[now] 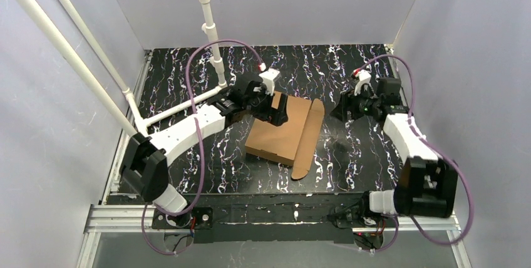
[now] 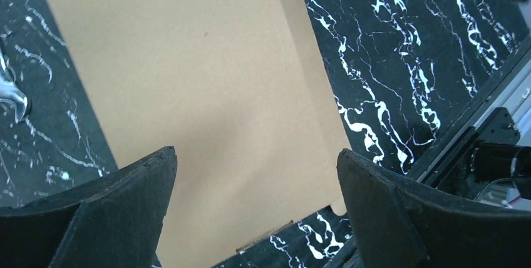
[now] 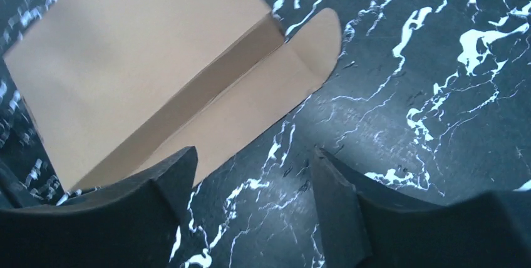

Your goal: Fold the paper box

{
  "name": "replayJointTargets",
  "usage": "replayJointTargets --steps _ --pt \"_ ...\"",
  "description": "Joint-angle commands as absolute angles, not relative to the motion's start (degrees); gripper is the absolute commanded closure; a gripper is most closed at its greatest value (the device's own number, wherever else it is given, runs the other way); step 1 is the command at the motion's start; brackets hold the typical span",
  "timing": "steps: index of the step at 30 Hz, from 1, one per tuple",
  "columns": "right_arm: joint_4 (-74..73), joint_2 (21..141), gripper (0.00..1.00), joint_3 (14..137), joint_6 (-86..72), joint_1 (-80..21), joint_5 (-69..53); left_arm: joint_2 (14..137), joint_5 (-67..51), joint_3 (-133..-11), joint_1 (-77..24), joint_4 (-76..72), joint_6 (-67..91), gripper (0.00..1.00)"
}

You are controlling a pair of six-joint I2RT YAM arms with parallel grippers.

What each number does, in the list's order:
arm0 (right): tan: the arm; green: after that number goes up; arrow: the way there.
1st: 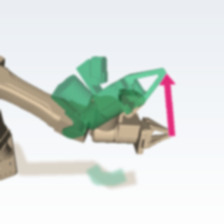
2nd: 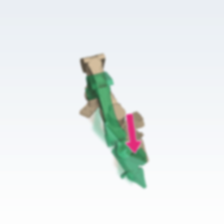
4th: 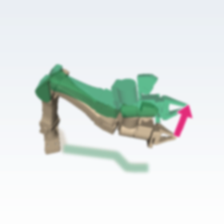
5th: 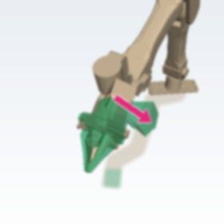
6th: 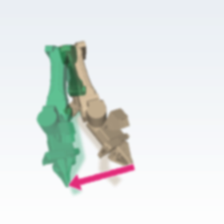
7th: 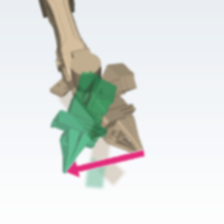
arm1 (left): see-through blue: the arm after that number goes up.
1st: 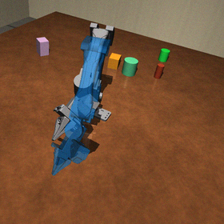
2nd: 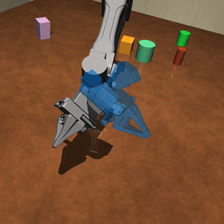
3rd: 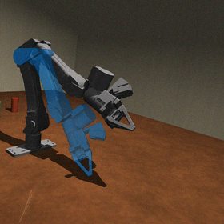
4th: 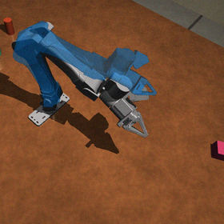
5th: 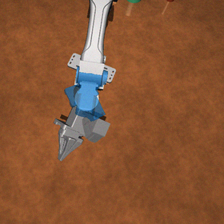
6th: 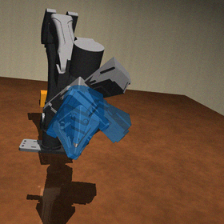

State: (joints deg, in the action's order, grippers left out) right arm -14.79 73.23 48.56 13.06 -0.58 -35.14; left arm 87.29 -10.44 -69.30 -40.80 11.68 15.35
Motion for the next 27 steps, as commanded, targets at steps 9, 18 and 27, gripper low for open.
replayJointTargets --steps 9,18,27 --pt "-14.2 109.1 0.18 70.7 10.8 4.1 -51.2 82.2 4.8 -63.2 -42.8 17.3 15.8 0.02" --pt "-13.8 117.1 0.21 77.2 14.2 2.7 -52.1 72.6 -8.3 -53.2 -34.8 11.3 21.4 0.02" --pt "-11.1 120.1 0.31 77.1 12.0 1.9 -51.9 72.6 -14.6 -53.2 -33.2 7.8 23.4 0.02"
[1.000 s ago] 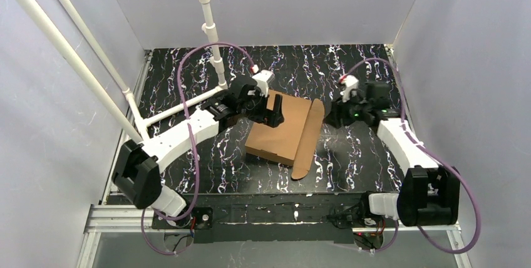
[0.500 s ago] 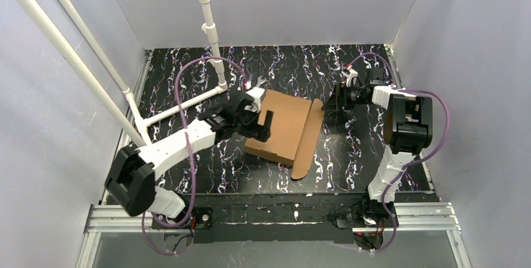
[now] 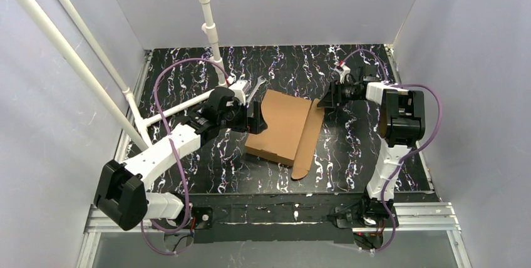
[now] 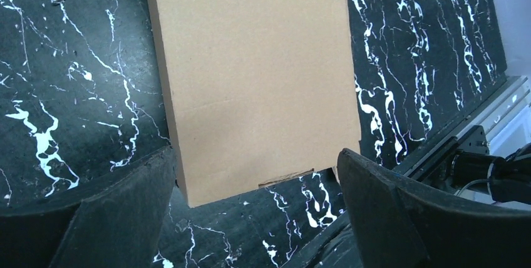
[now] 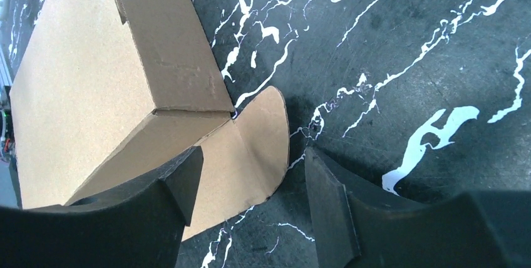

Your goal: Fold the paper box

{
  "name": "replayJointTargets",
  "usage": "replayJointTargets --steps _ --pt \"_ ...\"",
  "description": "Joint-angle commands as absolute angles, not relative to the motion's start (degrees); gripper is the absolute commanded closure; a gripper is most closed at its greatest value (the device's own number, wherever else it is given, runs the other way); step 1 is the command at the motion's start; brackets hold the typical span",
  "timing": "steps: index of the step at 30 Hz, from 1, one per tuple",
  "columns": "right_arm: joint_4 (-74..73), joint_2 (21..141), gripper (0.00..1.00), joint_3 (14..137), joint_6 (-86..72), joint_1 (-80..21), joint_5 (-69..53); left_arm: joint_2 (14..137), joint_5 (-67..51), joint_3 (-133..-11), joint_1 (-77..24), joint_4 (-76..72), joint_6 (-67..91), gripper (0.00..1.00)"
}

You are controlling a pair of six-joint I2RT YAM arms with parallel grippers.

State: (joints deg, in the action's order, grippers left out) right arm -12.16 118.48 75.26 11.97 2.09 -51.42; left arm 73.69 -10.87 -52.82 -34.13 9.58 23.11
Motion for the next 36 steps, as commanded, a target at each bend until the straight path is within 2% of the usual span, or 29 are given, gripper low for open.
replayJointTargets --steps 1,8,15,22,26,32,36 --pt "-11.2 120.5 0.32 77.2 12.4 1.9 -52.1 73.4 -14.4 -53.9 -33.1 8.3 22.6 0.02" --pt "-13.3 121.6 0.48 76.9 16.4 1.8 -58.3 81.5 -13.9 -59.0 -32.0 11.8 16.1 0.02" --pt "-16.3 119.4 0.59 74.7 22.2 1.8 -63.5 85.4 -13.3 -61.1 -31.7 12.6 12.9 0.02" --pt "-13.8 113.4 0.82 69.6 25.1 1.4 -58.9 86.6 -11.9 -62.9 -31.6 13.4 10.2 0.02" --pt "-12.2 108.6 0.9 65.8 27.5 0.2 -55.6 87.6 -13.5 -64.6 -31.6 13.9 9.1 0.02" --pt "-8.3 98.5 0.94 57.3 28.2 -2.6 -47.6 87.5 -11.9 -64.6 -31.5 13.2 5.6 0.02" --pt "-4.8 93.2 0.94 51.7 28.7 -3.3 -44.6 87.2 -15.5 -65.0 -31.1 11.6 7.1 0.02"
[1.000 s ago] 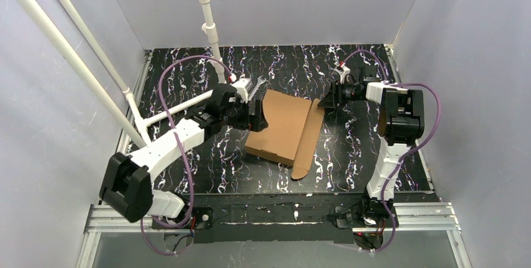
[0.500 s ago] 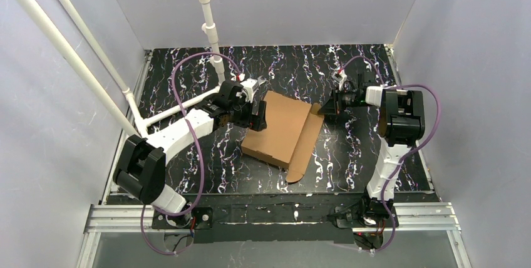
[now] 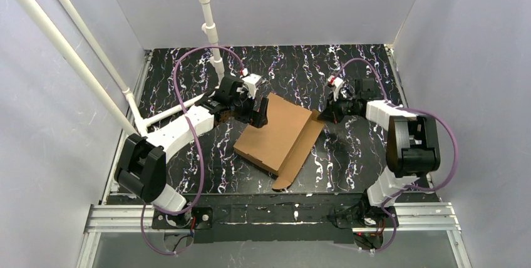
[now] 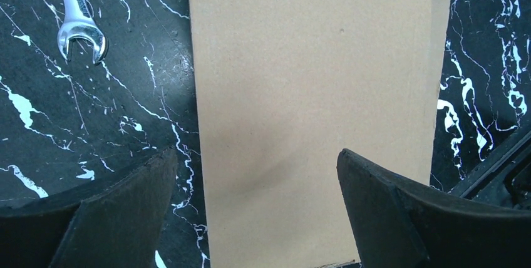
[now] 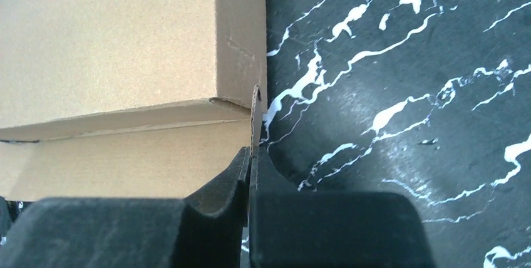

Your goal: Fold the paper box

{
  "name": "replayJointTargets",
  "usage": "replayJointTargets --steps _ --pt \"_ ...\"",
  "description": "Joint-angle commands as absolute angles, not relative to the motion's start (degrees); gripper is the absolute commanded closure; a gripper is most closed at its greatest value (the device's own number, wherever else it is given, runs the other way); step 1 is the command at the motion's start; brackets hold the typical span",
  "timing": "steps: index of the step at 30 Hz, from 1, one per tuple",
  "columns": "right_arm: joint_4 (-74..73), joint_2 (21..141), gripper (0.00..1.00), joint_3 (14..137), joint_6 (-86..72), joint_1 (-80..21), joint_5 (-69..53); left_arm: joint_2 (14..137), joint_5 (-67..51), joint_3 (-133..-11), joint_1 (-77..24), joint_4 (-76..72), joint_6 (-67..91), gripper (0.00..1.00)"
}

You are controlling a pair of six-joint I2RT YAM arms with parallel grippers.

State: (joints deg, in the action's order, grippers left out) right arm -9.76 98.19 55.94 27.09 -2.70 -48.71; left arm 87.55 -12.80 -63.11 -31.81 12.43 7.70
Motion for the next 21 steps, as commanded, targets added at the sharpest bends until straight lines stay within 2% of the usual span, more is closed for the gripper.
replayJointTargets --steps 1,4,8,16,21 --pt "-3.7 92.1 0.94 50.2 29.4 -3.4 -44.7 87.2 -17.2 -65.2 -31.1 10.8 8.3 0.02" --pt "2.1 89.8 0.94 46.8 28.2 -3.8 -44.1 86.7 -20.9 -64.9 -31.4 7.5 11.9 0.02" --pt "4.4 89.7 0.99 45.4 26.5 -4.5 -43.0 85.6 -16.9 -63.8 -32.8 7.0 8.3 0.02" --pt "11.2 87.2 0.99 39.1 22.7 -4.5 -41.4 85.8 -17.6 -65.5 -35.7 4.4 3.8 0.02" --pt "12.1 85.0 0.88 36.8 24.4 -4.5 -42.3 89.1 -14.0 -67.6 -41.3 3.5 -5.1 0.02"
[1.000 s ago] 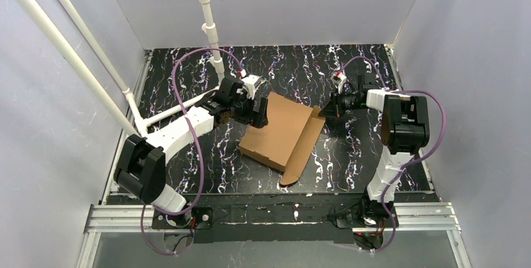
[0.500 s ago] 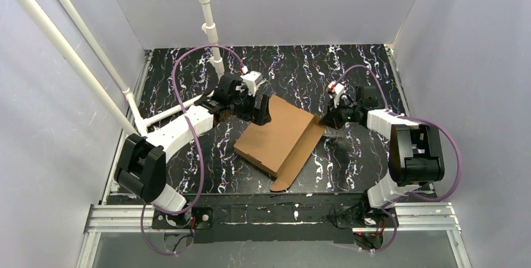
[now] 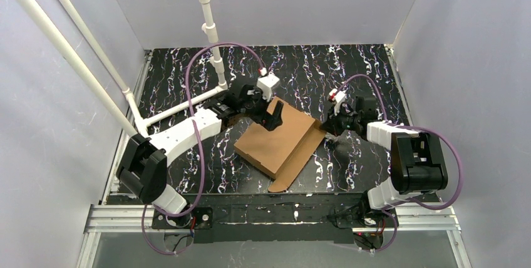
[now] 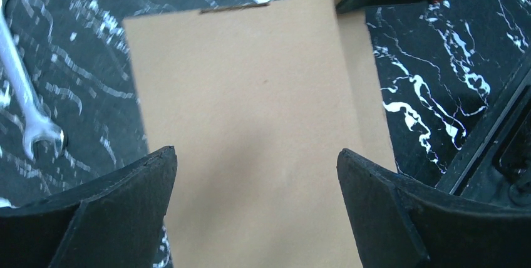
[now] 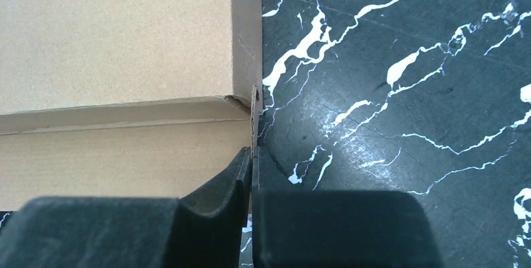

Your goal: Fold the paper box

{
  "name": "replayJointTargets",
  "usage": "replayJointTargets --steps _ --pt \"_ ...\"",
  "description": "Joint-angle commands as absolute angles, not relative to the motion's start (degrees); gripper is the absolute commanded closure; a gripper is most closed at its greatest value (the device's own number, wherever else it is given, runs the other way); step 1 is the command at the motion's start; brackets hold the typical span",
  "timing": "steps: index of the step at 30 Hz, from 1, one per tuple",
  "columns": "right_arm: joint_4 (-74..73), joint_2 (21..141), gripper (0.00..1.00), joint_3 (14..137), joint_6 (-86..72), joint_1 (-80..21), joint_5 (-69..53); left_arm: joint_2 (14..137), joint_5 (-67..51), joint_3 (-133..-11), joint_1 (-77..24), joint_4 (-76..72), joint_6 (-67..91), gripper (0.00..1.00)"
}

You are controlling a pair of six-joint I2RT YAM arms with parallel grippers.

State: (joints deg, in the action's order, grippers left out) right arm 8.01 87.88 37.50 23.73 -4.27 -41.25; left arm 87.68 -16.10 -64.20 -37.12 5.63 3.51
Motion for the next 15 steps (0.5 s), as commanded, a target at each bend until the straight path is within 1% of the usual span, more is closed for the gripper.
replayJointTargets --steps 1,4,8,12,15 --pt "11.3 84.7 0.86 36.8 25.6 -4.5 -42.6 89.6 -13.6 -67.9 -42.3 2.9 -6.9 0.02" --pt "10.0 84.5 0.82 36.9 28.6 -4.3 -42.7 91.2 -11.7 -68.8 -44.9 1.5 -12.0 0.02" --pt "8.4 85.5 0.79 37.5 28.7 -3.0 -44.1 93.3 -10.3 -70.7 -46.7 1.4 -14.1 0.02" --pt "7.5 86.7 0.78 37.8 29.2 -1.3 -46.4 95.6 -8.0 -71.5 -47.9 0.4 -13.9 0.02" --pt "7.0 86.1 0.79 37.0 31.5 -1.1 -48.5 96.6 -5.8 -71.6 -48.1 0.4 -10.9 0.02"
